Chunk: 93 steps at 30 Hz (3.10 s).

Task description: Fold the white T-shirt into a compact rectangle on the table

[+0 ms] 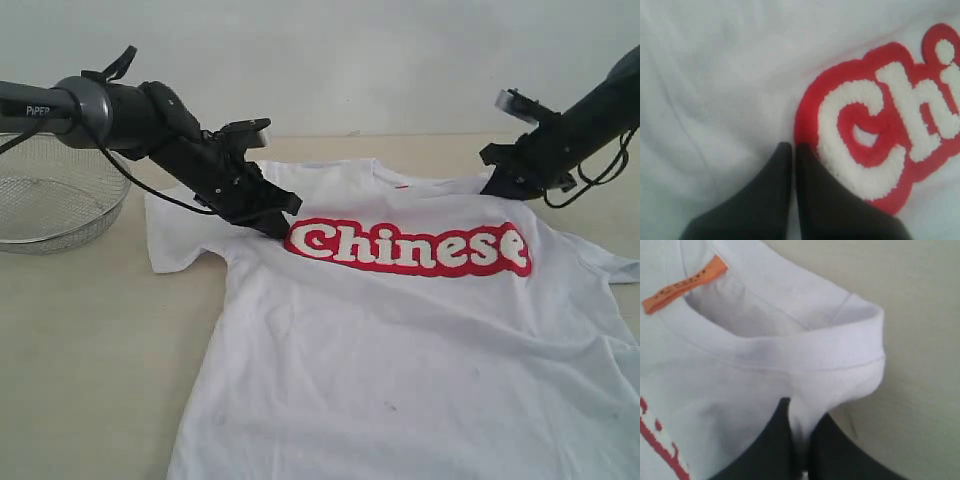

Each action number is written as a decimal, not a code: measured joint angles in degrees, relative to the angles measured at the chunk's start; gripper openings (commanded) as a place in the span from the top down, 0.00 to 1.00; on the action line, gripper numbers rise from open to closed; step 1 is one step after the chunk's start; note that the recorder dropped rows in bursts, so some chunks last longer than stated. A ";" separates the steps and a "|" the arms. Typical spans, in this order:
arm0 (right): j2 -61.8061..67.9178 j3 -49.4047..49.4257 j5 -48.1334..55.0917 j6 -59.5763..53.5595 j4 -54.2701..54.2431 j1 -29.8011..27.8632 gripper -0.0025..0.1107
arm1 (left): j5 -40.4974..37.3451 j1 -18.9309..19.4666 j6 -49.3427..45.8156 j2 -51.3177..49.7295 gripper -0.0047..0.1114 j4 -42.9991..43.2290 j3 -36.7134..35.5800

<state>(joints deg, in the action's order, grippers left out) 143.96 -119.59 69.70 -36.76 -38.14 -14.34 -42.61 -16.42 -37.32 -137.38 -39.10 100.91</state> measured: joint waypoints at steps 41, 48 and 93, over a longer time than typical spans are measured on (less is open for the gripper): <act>-15.40 27.10 -10.84 9.85 21.13 38.26 0.85 | -0.77 0.00 1.30 0.00 0.92 0.26 0.00; -17.29 26.58 -9.70 9.98 21.45 38.85 0.48 | -0.77 0.00 1.30 0.00 0.92 0.26 0.00; -22.10 30.73 0.11 -7.15 0.12 -6.28 0.46 | -2.09 0.45 1.30 0.08 0.92 0.49 0.05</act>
<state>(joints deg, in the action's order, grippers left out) 121.86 -88.86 69.81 -43.90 -38.02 -20.63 -44.71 -15.97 -36.02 -137.30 -38.61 100.96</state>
